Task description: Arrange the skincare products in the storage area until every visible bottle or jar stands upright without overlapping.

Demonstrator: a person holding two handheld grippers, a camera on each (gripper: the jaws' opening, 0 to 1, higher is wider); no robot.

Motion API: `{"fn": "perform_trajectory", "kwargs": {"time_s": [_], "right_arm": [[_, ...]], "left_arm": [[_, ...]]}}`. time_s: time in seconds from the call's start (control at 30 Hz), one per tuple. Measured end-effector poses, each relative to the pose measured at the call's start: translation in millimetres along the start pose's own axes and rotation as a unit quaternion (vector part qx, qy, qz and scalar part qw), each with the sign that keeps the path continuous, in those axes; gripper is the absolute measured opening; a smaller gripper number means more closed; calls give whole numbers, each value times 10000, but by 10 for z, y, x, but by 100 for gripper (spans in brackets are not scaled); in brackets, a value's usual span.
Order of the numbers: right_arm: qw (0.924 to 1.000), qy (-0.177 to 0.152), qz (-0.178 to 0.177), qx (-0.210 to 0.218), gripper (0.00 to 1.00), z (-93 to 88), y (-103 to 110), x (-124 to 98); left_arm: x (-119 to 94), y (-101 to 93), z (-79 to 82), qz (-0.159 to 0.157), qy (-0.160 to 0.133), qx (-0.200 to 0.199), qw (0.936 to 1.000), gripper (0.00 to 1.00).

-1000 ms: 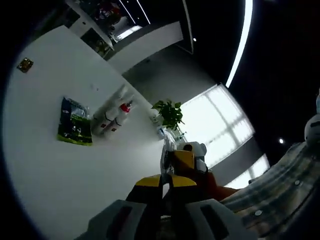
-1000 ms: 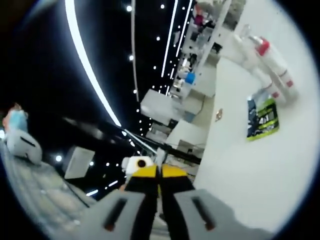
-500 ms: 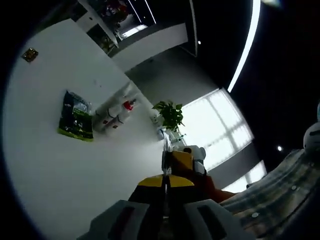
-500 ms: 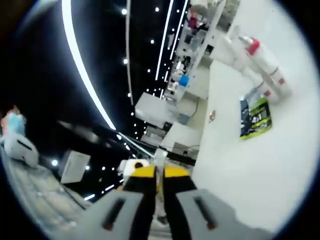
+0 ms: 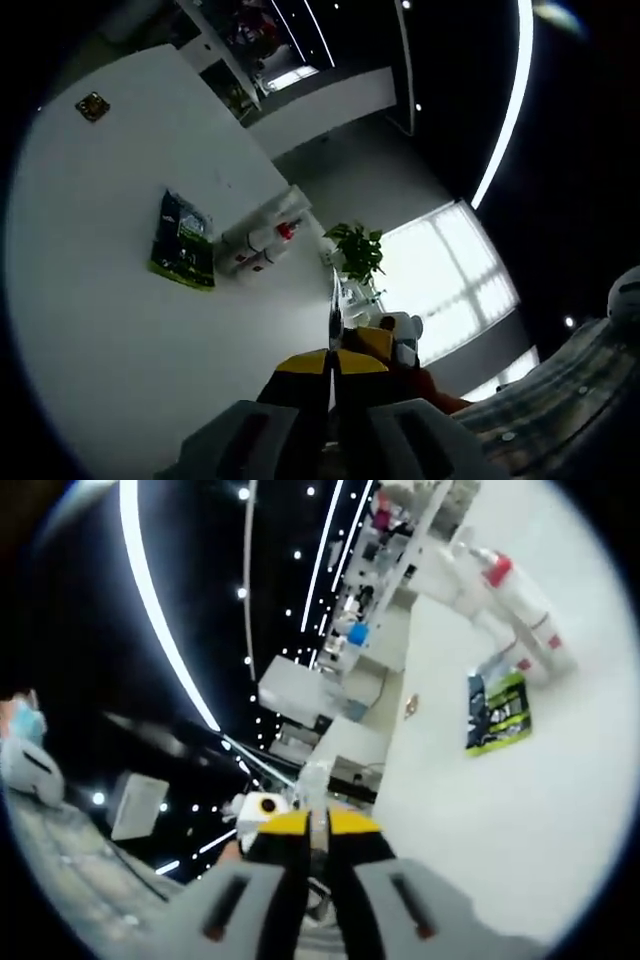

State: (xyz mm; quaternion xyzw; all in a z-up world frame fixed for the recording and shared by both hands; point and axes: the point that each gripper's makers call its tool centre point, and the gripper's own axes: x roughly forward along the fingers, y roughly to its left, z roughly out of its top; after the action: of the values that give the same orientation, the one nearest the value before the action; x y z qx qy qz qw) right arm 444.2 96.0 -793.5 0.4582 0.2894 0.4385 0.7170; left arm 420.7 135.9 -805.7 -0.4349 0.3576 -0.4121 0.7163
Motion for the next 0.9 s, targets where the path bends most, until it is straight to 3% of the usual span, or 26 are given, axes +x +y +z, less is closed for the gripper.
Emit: {"fn": "perform_trajectory", "kwargs": {"time_s": [0.1, 0.27, 0.33, 0.47, 0.9], "right_arm": [[9999, 90, -105, -93, 7, -32, -41, -5], [9954, 388, -693, -543, 18, -106, -262, -63], [9906, 487, -1021, -772, 22, -119, -373, -98], [9829, 636, -1357, -1069, 29, -129, -483, -129], [9684, 945, -1802, -1443, 50, -220, -636, -159]], "left_arm": [[-2, 70, -1, 113, -28, -46, 9999, 1], [4, 184, -38, 259, -72, -280, 9992, 1], [9, 235, -52, 334, -58, -328, 9989, 1], [17, 274, -27, 385, -92, -410, 9984, 1], [47, 358, -77, 417, -36, -545, 9976, 1]]}}
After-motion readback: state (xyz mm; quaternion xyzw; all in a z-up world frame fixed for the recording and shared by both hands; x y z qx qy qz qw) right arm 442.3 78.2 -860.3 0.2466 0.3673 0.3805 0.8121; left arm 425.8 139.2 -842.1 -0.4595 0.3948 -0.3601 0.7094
